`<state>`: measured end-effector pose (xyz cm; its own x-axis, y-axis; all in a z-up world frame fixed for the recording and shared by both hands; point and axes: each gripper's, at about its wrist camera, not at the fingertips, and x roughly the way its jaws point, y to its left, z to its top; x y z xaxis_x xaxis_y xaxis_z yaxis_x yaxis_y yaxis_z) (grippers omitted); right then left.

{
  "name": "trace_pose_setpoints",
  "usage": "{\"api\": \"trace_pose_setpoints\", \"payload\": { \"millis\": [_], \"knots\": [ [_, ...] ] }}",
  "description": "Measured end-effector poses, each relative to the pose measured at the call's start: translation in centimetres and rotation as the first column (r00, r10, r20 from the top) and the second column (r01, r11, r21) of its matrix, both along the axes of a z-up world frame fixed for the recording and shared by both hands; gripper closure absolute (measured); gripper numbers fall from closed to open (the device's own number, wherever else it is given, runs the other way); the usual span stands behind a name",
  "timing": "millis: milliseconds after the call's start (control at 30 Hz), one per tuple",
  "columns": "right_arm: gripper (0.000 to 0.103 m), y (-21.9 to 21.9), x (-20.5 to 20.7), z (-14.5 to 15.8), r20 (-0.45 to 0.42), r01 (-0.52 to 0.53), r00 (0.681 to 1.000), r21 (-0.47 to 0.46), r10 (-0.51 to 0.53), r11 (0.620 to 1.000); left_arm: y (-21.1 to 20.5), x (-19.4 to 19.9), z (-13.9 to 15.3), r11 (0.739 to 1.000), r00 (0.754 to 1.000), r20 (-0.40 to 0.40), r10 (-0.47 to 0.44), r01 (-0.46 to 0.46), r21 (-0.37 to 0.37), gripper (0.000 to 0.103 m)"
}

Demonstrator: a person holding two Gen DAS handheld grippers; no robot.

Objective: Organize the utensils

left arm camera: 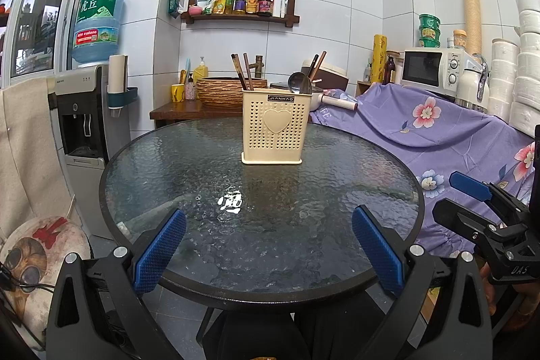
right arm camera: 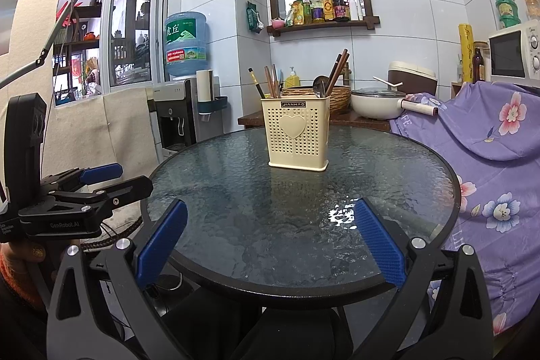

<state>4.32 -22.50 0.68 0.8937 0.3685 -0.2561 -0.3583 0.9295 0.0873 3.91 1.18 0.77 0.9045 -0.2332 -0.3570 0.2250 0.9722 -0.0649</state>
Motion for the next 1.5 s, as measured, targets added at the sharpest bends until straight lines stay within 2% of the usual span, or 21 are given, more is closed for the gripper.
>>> {"api": "trace_pose_setpoints", "payload": {
  "millis": [467,600,1500],
  "knots": [
    [0.006,0.07,0.06,-0.11,-0.002,-0.001,1.000,0.001,0.001,1.000,-0.16,-0.16,-0.20,1.000,1.000,0.004,-0.005,0.005,0.006,0.006],
    [0.006,0.13,0.14,-0.28,-0.003,-0.002,1.000,0.001,0.002,1.000,-0.29,-0.61,-0.15,1.000,1.000,0.028,0.005,-0.005,0.005,0.006],
    [0.006,0.33,0.04,-0.59,-0.004,-0.005,1.000,0.000,0.005,1.000,0.58,-0.30,-0.04,1.000,1.000,0.001,0.010,-0.010,-0.016,0.006]
  ]
}}
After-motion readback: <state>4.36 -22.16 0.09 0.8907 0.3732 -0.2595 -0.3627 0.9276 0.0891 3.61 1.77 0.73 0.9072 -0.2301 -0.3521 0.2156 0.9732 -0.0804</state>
